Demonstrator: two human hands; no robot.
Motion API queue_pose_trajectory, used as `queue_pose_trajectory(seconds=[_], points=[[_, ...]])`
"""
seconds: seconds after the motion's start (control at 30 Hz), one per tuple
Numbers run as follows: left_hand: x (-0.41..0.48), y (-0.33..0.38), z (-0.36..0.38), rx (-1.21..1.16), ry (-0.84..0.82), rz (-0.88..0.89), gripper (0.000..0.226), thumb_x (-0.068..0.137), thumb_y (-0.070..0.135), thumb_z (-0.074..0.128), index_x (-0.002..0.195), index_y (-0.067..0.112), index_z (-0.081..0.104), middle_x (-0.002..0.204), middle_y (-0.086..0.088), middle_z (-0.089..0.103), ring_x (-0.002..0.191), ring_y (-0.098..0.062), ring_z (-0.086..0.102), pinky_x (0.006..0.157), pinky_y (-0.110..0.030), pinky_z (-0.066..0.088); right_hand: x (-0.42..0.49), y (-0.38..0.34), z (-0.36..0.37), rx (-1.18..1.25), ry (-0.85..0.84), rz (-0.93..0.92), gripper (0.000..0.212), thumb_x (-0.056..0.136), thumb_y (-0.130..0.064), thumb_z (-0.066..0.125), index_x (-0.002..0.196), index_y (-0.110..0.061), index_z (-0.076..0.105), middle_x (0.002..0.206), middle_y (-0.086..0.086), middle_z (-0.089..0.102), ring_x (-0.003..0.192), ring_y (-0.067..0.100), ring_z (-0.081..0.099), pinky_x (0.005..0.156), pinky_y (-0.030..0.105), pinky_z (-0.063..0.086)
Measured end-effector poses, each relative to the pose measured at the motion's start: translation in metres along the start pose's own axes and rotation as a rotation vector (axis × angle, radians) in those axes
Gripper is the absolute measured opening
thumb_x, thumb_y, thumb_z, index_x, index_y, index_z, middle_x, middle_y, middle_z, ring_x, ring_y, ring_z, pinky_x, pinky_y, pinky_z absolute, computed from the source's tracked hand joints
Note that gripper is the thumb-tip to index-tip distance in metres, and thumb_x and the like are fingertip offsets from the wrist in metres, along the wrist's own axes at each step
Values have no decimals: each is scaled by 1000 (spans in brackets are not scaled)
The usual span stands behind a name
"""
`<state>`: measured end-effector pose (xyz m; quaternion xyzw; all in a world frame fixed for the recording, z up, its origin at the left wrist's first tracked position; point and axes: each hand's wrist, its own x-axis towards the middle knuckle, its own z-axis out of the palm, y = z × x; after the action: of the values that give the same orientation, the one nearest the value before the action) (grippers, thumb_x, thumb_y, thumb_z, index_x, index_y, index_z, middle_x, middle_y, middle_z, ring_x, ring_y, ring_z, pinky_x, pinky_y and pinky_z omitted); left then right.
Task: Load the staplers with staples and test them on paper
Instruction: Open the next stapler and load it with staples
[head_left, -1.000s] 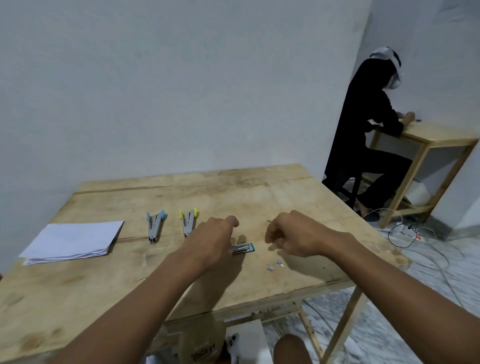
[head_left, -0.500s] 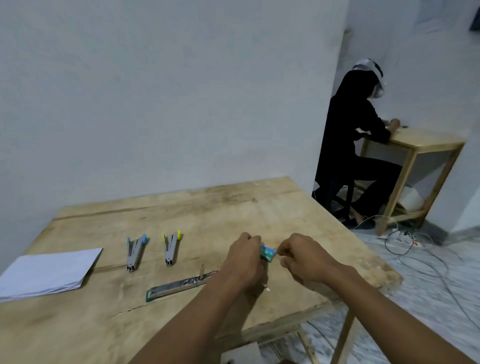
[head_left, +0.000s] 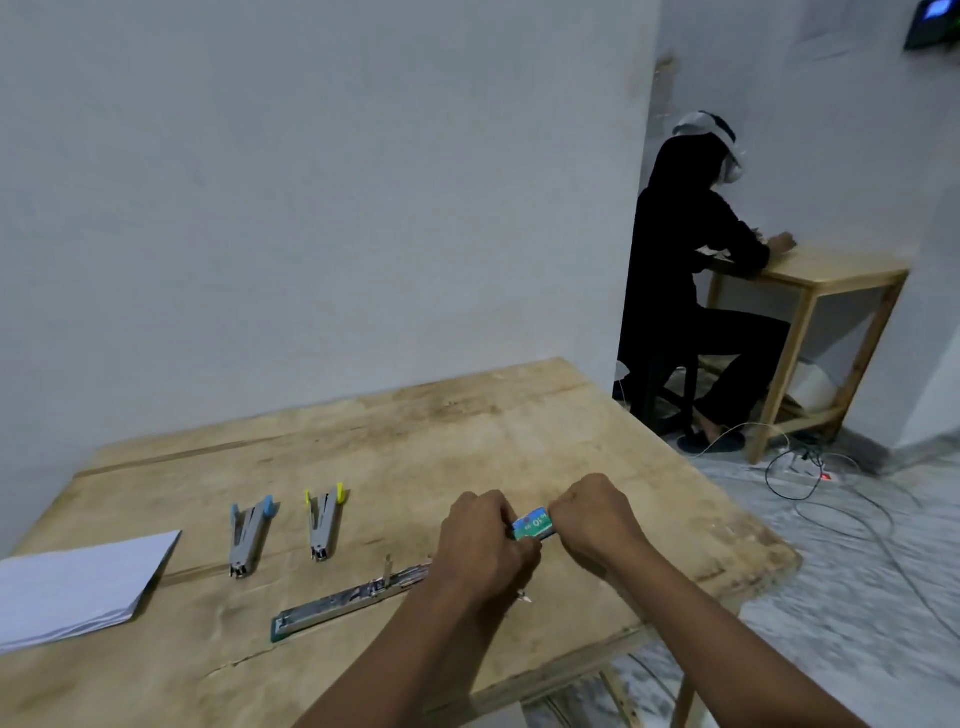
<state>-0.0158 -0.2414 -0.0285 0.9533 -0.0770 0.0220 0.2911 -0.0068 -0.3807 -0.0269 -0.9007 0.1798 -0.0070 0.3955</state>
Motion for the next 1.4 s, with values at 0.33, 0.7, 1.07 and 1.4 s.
queue_pose_trajectory(seconds=[0.33,0.7,1.07,1.4], points=[[-2,-7,-5,-47,-1,64,31,75,32,79,100,16,71,99,0,72,80,-12,59,66,-23,41,5,-6,10,-140,-49,16,33,80,-42,66,69,-13,54,105,14,66,87,29,63,67,32,47],[-1,-17,-20,-33,-89,107,14,84,16,66,92,15,78,99,-6,76,88,-17,68,76,-25,53,3,2,13,-83,63,-25,33,87,-41,65,73,-11,60,96,18,69,82,31,65,61,29,41],[7,-9,-22,83,-143,161,30,85,11,56,106,17,76,114,-5,73,102,-20,66,87,-29,53,-6,1,-1,-26,62,-53,20,92,-26,65,96,-16,48,93,5,59,89,26,61,75,36,52],[2,0,-21,218,-145,298,29,97,28,50,117,22,70,101,-15,68,99,-27,49,69,-33,35,-6,2,1,-44,87,-86,19,89,-21,67,74,-21,55,88,5,69,86,25,65,76,36,56]])
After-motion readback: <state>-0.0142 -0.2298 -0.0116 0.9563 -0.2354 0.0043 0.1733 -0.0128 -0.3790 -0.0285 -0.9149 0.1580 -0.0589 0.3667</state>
